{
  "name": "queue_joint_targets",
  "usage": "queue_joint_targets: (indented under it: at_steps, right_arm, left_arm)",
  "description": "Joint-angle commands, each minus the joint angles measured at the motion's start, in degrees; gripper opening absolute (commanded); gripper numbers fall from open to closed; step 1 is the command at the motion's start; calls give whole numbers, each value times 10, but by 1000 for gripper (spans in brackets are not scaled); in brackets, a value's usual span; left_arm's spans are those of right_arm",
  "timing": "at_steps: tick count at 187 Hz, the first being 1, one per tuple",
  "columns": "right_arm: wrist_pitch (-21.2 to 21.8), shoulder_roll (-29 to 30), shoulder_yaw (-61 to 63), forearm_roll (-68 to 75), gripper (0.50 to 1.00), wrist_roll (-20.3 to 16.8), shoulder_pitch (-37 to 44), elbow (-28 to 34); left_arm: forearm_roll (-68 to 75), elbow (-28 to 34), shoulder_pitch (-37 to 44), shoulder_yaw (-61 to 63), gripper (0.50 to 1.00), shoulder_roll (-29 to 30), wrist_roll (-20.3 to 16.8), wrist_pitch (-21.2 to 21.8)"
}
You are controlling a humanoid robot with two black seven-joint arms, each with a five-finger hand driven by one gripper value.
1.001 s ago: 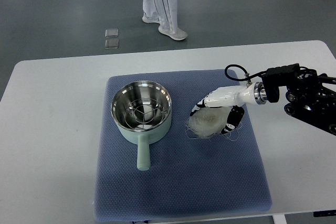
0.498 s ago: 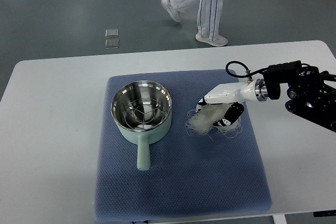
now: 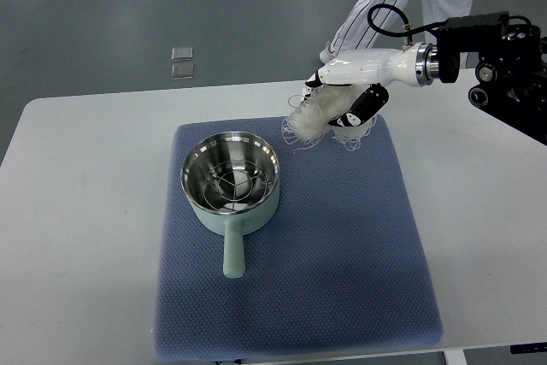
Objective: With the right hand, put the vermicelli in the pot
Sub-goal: 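Carry the vermicelli over the green saucepan and lower it inside, then open the right hand to release the vermicelli into the saucepan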
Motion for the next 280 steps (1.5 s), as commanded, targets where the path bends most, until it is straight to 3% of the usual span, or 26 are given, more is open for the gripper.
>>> queue_joint_targets:
  at_steps: [1, 33, 96, 169, 183, 194, 218, 233, 280]
  right_arm:
    - [0, 14, 0, 6, 515, -1, 29, 0]
    - [-3, 75, 0, 14, 519, -4, 59, -6]
    - [-15, 183, -1, 13, 535, -5, 34, -49]
    - [-28, 224, -11, 4, 574, -6, -26, -89]
    - [-30, 224, -11, 3, 594, -6, -33, -91]
    - [-35, 224, -11, 3, 645, -11, -37, -101]
    - [-43, 224, -11, 4, 684, -22, -38, -120]
    - [-45, 224, -11, 5, 762, -22, -39, -121]
    - [-44, 224, -10, 9, 834, -22, -38, -121]
  left_arm:
    - [0, 0, 0, 0, 1000, 0, 0, 0]
    - [0, -1, 0, 0, 1000, 0, 0, 0]
    - [0, 0, 0, -1, 1000, 0, 0, 0]
    - [0, 0, 0, -1, 1000, 0, 0, -1]
    - [0, 0, 0, -1, 1000, 0, 0, -1]
    - [0, -1, 0, -1, 1000, 0, 0, 0]
    - [0, 0, 0, -1, 1000, 0, 0, -1]
    - [0, 0, 0, -1, 1000, 0, 0, 0]
    - [0, 0, 0, -1, 1000, 0, 0, 0]
